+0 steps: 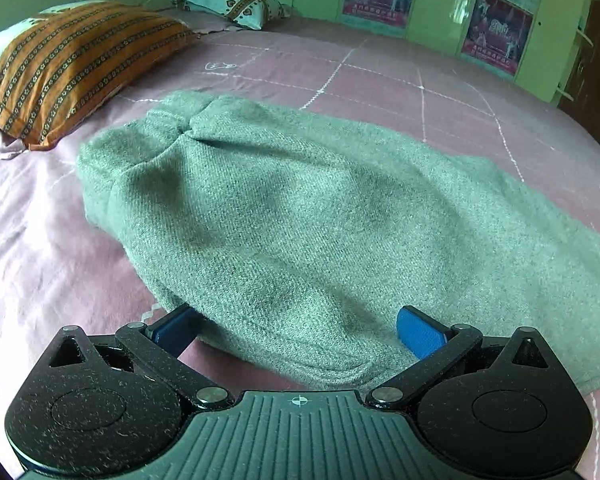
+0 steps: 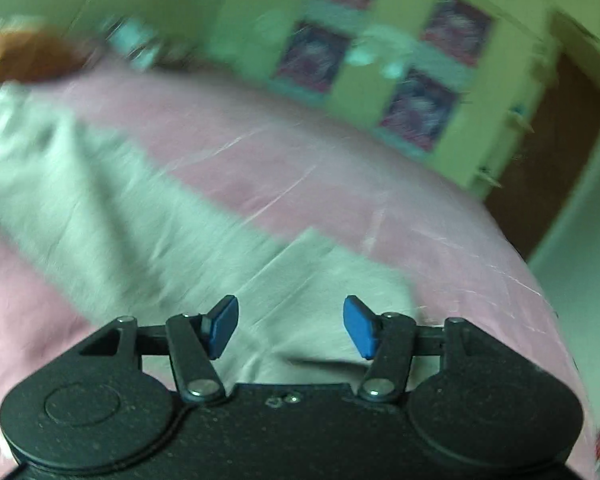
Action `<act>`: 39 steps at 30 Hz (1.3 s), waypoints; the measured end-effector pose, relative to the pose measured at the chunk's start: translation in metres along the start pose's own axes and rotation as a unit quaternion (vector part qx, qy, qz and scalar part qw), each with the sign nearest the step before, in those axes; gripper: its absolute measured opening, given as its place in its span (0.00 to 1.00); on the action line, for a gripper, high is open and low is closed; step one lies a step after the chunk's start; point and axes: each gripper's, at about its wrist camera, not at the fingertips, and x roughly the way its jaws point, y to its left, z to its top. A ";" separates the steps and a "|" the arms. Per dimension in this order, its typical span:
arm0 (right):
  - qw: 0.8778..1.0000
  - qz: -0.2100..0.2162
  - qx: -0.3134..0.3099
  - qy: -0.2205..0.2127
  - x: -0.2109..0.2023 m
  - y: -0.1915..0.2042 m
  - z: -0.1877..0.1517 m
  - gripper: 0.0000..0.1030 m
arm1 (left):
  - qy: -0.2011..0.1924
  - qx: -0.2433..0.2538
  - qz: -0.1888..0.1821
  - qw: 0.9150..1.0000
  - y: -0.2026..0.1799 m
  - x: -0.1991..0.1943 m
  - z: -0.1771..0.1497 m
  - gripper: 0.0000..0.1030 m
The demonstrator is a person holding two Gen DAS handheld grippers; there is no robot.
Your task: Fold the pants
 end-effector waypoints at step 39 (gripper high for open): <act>0.746 -0.038 0.665 0.012 -0.022 -0.204 -0.196 0.06 | 0.046 0.020 -0.096 0.994 0.033 0.003 0.014 1.00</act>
